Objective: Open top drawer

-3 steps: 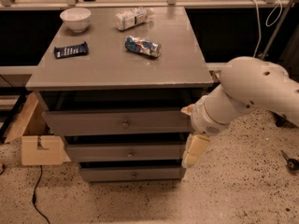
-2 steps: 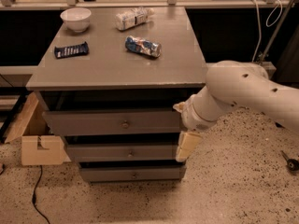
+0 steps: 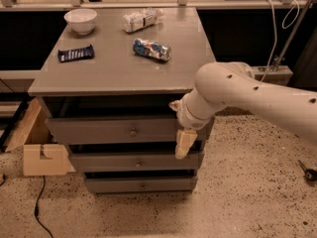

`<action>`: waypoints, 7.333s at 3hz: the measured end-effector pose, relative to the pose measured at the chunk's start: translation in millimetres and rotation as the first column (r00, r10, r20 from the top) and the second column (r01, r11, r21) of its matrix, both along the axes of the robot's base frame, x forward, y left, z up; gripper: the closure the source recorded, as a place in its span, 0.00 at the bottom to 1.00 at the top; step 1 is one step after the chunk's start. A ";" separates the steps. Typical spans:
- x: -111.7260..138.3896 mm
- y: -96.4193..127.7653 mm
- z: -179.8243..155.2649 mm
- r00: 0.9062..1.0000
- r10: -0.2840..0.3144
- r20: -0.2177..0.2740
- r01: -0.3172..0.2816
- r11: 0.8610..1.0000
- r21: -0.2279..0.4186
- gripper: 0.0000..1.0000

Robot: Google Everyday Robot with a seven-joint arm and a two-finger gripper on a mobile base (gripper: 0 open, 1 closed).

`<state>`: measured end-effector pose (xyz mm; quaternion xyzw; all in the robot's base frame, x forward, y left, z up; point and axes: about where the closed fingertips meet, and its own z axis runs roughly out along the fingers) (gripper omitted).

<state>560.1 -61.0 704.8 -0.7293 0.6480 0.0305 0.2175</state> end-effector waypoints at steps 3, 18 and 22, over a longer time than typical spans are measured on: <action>59.1 7.5 -54.1 0.995 -0.098 -0.024 0.096 0.992 -0.078 0.15; 6.7 -35.9 -68.8 0.971 -0.014 -0.239 -0.008 0.996 -0.089 0.65; 3.0 -31.5 -50.4 0.974 -0.033 -0.226 0.017 0.997 -0.072 0.58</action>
Offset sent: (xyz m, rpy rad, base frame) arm 0.0804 0.0177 -0.0522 -0.0981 0.0304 -0.0772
